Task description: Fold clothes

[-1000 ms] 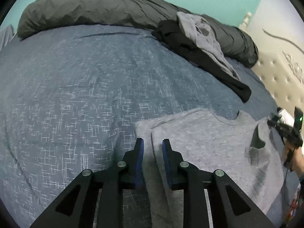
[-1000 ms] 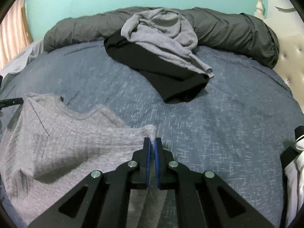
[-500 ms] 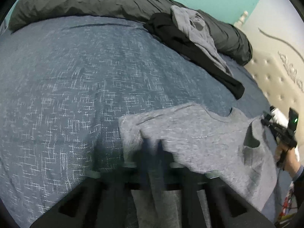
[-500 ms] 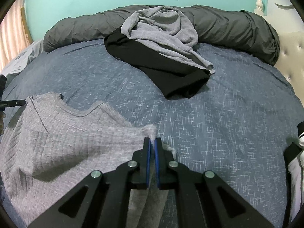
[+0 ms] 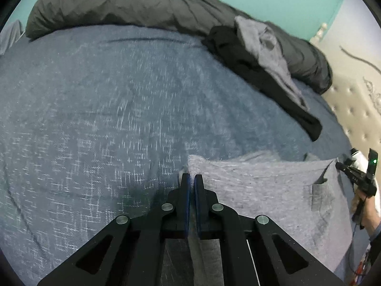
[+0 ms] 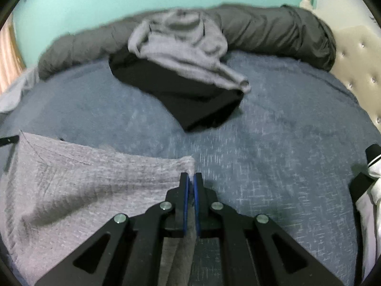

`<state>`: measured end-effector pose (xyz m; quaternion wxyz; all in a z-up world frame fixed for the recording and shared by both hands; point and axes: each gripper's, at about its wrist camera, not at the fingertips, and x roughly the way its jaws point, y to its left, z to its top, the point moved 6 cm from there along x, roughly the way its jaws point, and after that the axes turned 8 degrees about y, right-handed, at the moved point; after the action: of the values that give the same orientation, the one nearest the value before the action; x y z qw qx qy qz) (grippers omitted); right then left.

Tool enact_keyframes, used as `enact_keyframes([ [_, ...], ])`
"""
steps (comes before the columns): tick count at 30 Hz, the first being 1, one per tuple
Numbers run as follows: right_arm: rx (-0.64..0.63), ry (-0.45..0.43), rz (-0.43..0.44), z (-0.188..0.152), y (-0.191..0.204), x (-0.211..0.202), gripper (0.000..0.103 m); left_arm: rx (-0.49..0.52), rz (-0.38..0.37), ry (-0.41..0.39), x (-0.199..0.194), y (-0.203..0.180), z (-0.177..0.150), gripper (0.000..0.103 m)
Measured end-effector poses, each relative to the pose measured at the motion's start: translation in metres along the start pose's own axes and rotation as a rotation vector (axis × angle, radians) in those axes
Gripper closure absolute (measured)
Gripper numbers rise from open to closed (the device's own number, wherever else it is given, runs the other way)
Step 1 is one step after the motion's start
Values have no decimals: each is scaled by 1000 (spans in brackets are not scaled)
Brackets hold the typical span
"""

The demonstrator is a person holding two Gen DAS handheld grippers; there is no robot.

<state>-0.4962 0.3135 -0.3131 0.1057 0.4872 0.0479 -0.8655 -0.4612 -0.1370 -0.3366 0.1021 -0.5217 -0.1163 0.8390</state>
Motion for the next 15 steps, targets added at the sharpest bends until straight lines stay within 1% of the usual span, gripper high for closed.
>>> enact_keyframes([
  [1,-6,33,-5,-2,3,10,99,0,6,16,7,0,-2,99],
  [2,-8,48,-9,-4,5,15,99,-1,15,30,11,1,-3,97],
  [3,0,61,5,-8,6,20,99,0,24,32,11,0,-5,96],
  [5,20,82,21,-12,6,26,98,4,41,36,9,0,-7,79],
  [6,27,72,28,-13,5,23,96,6,49,38,9,0,-9,62],
  [7,32,61,36,-13,5,20,94,16,59,24,2,-1,-10,59],
  [9,23,17,41,-12,5,6,92,42,68,-5,-10,-5,-9,58],
  [11,-9,-16,55,-10,10,-5,85,67,68,-8,-15,-10,-8,58],
  [13,-64,-25,49,-6,19,-12,70,107,70,18,-14,-19,-10,58],
  [14,-81,-15,63,-5,25,-11,66,132,81,39,-9,-25,-12,58],
  [15,-79,23,86,-6,29,-5,58,146,87,58,-3,-28,-13,58],
])
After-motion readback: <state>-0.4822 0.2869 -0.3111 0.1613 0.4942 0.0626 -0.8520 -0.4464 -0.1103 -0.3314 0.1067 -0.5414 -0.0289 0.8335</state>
